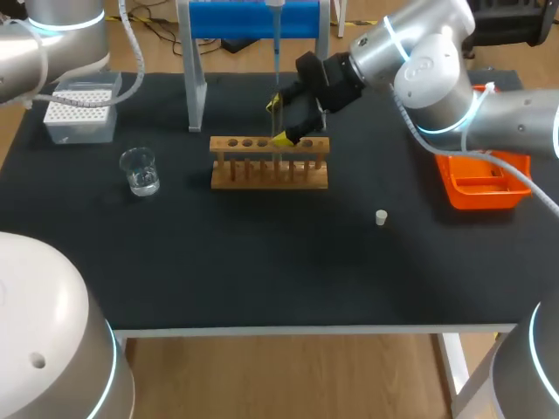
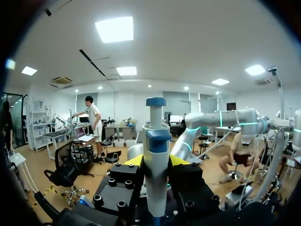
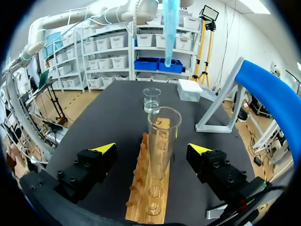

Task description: Invert the test tube, pick up the pipette, mount the tip to pipette, aspirate from beaker and dispense into the tube, eject the tip, return the pipette, and cap with the stopper.

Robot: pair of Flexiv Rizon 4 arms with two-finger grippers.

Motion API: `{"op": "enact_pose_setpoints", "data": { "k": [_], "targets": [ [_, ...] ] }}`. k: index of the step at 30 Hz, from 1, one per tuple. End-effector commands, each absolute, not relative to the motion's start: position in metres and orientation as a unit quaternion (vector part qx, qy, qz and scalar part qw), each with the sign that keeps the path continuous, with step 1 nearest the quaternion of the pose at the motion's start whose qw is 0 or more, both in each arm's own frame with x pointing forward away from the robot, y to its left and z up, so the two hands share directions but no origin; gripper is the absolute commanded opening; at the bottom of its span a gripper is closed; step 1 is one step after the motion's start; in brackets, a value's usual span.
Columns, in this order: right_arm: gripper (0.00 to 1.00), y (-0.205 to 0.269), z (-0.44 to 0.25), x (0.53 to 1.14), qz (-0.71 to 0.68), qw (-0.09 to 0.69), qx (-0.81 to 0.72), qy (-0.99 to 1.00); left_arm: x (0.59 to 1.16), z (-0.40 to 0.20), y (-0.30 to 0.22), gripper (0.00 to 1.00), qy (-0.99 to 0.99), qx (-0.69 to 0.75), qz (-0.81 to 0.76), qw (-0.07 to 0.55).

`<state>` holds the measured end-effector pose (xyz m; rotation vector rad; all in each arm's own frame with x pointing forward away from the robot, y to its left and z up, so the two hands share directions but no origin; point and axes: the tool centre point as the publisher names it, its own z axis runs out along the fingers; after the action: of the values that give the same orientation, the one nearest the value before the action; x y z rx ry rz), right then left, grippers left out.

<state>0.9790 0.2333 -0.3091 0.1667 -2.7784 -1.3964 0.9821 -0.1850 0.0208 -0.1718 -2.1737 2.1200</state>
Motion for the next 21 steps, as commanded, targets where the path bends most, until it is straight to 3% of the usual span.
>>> {"op": "enact_pose_setpoints", "data": {
  "k": [1,21],
  "targets": [
    [1.0,0.2354,-0.311,0.9811,-0.448,0.016,0.053,-0.892,0.9824,0.0218,-0.185,0.0,-0.715,-0.056,0.695,0.051],
    [1.0,0.2356,-0.3134,0.982,-0.445,0.013,0.052,-0.894,0.9824,0.0218,-0.185,0.0,-0.715,-0.056,0.695,0.051]
  ]
}}
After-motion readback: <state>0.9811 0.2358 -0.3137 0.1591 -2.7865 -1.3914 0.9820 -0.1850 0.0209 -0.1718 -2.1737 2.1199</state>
